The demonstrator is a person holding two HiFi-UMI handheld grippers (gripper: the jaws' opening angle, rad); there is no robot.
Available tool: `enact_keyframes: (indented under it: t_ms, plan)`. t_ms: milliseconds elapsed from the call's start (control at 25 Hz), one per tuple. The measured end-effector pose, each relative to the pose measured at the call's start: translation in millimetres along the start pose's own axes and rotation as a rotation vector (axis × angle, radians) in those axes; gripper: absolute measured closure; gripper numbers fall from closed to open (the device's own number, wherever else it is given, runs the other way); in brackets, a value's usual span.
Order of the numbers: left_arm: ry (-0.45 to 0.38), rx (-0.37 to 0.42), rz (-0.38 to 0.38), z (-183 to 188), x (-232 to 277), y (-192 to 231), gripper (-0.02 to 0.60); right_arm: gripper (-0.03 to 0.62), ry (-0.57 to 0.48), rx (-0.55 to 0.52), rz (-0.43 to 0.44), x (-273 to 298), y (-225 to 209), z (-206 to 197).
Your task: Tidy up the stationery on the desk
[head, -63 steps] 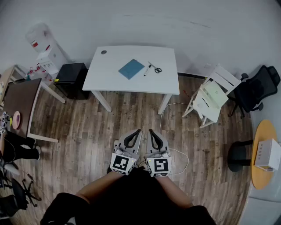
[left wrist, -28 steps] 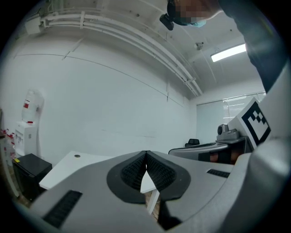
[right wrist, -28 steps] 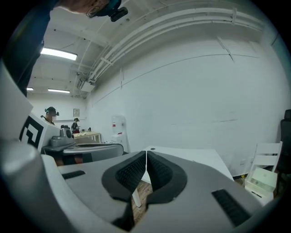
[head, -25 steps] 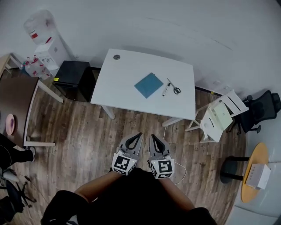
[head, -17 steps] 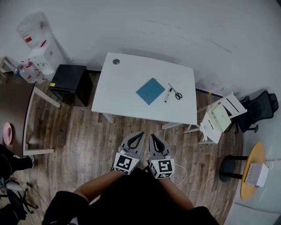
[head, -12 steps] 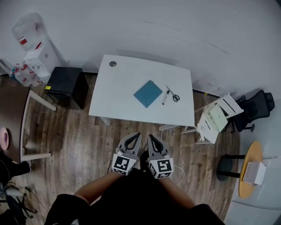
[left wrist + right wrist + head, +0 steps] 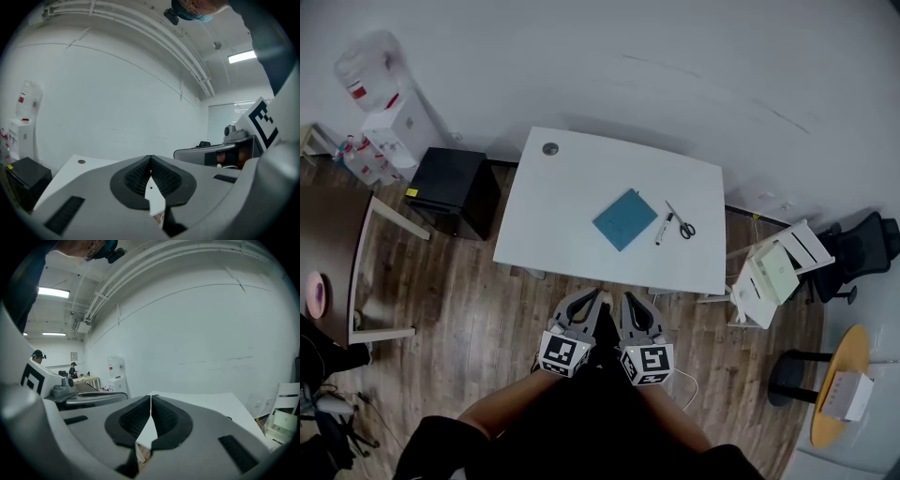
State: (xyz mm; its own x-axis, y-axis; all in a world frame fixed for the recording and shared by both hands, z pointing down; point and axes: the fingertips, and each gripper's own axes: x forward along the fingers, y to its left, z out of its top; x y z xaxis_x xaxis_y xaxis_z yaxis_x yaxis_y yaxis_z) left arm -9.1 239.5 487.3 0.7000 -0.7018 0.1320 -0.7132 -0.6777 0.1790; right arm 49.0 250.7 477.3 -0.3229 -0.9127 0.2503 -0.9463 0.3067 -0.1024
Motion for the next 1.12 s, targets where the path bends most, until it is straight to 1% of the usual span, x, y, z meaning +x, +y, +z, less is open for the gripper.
enact_keyframes:
  t_ms: [160,280,400,640,720,840,880,920,1000,1040,1120]
  plan:
    - [0.041,0.001,0.015,-4.7,40.4,16.5,0.569,0.562,-0.013,0.034,0.000,29.1,-41.6,4.4]
    - [0.088,0.002,0.012,-14.7,70.9,24.4,0.569,0.562,0.013,0.069,-0.006,50.3,-73.5,2.0]
    - [0.134,-0.008,0.018,-22.0,102.4,36.8,0.569,0.562,0.037,0.096,0.019,74.5,-96.7,0.3]
    - [0.199,-0.090,0.008,-43.8,162.4,60.4,0.569,0.562,0.103,0.059,0.065,129.8,-148.1,-10.2]
    - [0.220,-0.109,0.030,-52.7,177.7,69.0,0.569,0.562,0.117,0.048,0.081,146.3,-166.6,-13.8]
    - [0.270,-0.125,0.089,-71.1,198.5,82.7,0.569,0.562,0.153,0.029,0.111,173.9,-193.4,-23.2]
    - [0.290,-0.151,0.108,-79.2,204.0,86.7,0.569,0.560,0.169,0.022,0.125,183.3,-201.1,-27.5]
    - [0.307,-0.200,0.126,-88.4,207.5,90.7,0.569,0.560,0.185,0.016,0.140,192.1,-207.3,-32.6]
    - [0.330,-0.329,0.167,-107.6,212.1,100.8,0.569,0.560,0.207,0.007,0.168,209.7,-218.8,-43.6]
    - [0.344,-0.374,0.188,-117.4,214.8,106.2,0.568,0.560,0.216,-0.002,0.177,219.0,-225.3,-49.3]
    - [0.394,-0.411,0.218,-138.6,219.5,112.0,0.568,0.560,0.254,-0.018,0.197,235.1,-238.2,-65.1]
